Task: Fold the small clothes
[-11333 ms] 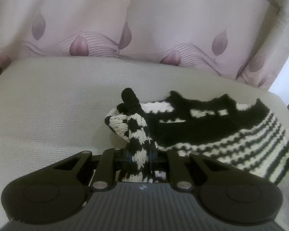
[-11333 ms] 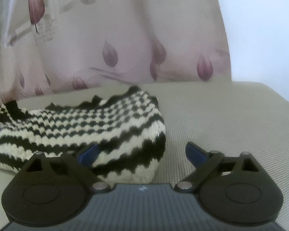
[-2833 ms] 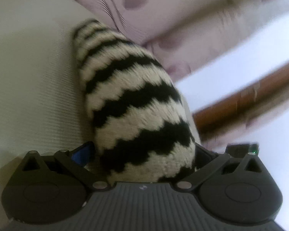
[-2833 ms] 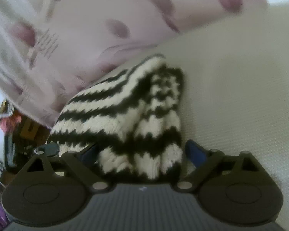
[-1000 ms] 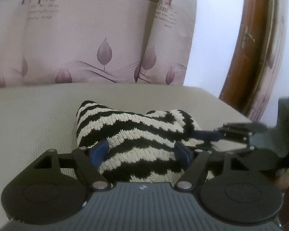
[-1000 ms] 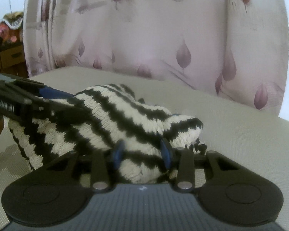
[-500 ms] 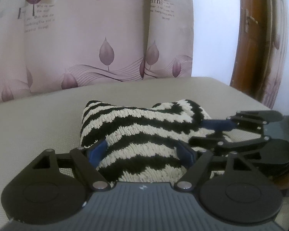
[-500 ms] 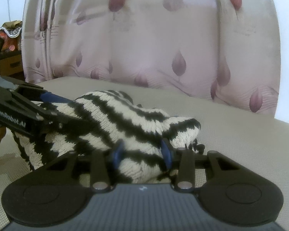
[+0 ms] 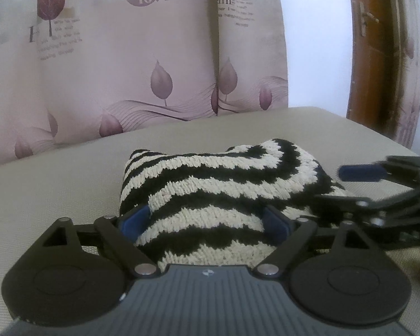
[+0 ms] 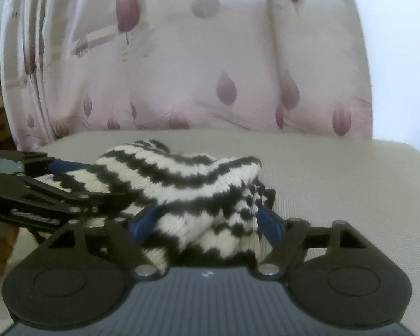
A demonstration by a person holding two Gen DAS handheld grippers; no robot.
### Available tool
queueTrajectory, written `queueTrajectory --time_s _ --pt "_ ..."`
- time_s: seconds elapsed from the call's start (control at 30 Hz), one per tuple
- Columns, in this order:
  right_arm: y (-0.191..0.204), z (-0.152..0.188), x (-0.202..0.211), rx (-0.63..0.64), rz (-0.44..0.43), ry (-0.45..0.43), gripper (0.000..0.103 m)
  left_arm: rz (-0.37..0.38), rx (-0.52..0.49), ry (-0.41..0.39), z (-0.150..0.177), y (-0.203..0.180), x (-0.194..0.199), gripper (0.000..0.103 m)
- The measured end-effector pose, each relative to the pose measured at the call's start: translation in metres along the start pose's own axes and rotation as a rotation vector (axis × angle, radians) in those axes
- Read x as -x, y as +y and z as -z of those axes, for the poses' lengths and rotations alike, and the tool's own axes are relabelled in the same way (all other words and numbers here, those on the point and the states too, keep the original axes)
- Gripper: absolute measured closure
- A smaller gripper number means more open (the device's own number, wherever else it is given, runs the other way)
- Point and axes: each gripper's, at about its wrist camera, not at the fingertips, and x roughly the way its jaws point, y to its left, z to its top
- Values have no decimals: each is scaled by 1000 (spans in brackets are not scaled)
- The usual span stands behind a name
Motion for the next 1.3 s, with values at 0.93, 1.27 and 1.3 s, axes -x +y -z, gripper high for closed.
queueTrajectory --time_s 0.93,1.27,1.3 --pt "12 24 77 -192 19 -79 10 -71 -96 -46 7 -22 53 0" --pt "-6 21 64 -278 24 -55 5 -106 -90 -45 0 -4 48 0" --pt "-7 20 61 -279 23 -47 5 -109 -89 -43 -1 -2 47 0"
